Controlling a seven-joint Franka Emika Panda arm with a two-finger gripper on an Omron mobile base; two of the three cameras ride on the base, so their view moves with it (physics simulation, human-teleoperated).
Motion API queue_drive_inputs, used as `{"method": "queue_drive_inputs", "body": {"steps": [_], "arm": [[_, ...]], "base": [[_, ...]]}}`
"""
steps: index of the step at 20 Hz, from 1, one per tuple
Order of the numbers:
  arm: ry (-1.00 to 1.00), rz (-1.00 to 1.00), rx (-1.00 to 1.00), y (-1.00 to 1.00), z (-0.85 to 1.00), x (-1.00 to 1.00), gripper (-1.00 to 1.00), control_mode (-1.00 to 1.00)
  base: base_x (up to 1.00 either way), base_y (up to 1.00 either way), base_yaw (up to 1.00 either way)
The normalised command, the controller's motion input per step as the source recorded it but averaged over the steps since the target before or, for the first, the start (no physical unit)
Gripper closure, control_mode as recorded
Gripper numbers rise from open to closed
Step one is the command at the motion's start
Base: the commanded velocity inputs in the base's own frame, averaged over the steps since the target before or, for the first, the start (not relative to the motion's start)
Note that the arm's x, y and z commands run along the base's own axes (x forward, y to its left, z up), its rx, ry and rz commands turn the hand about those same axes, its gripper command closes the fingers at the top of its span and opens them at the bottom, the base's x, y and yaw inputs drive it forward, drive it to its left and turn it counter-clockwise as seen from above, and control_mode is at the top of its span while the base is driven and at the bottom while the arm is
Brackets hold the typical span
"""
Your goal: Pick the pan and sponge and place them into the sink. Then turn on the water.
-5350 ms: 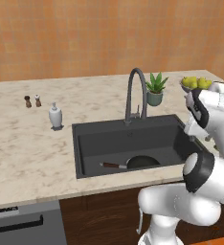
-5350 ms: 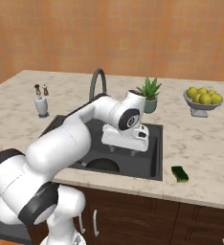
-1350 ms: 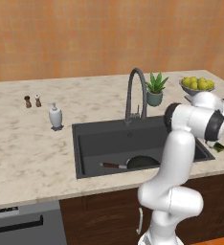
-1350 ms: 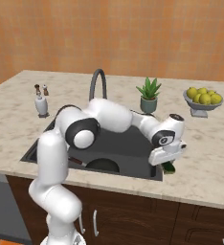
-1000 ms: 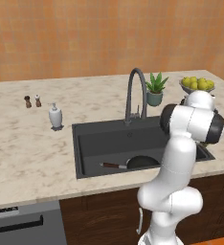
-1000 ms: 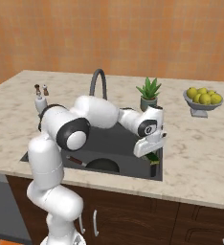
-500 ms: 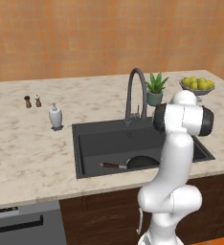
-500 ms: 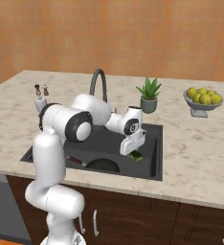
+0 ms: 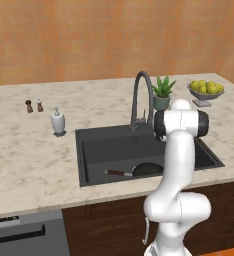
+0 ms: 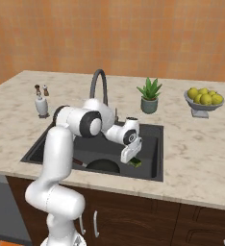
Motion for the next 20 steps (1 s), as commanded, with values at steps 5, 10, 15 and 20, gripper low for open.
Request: {"method": "queue_drive_inputs", "body": {"steps": [5,10,15,20], "arm": [[0.01,0.04,0.01,-0.15,-0.62,0.42,1.00,-1.00],[0.00,0.03,0.01,-0.10,-0.66,0.42,1.00,-1.00],[0.00,0.03,0.00,-0.01,-0.65,0.38,1.00,-1.00],[0.00,0.01,0.02,-0.07,-0.31,0.13,1.00,-1.00]], "base": [[0.00,0.00,0.00],[0.00,0.00,0.00],[0.00,0.00,0.00],[0.00,0.00,0.00]]}}
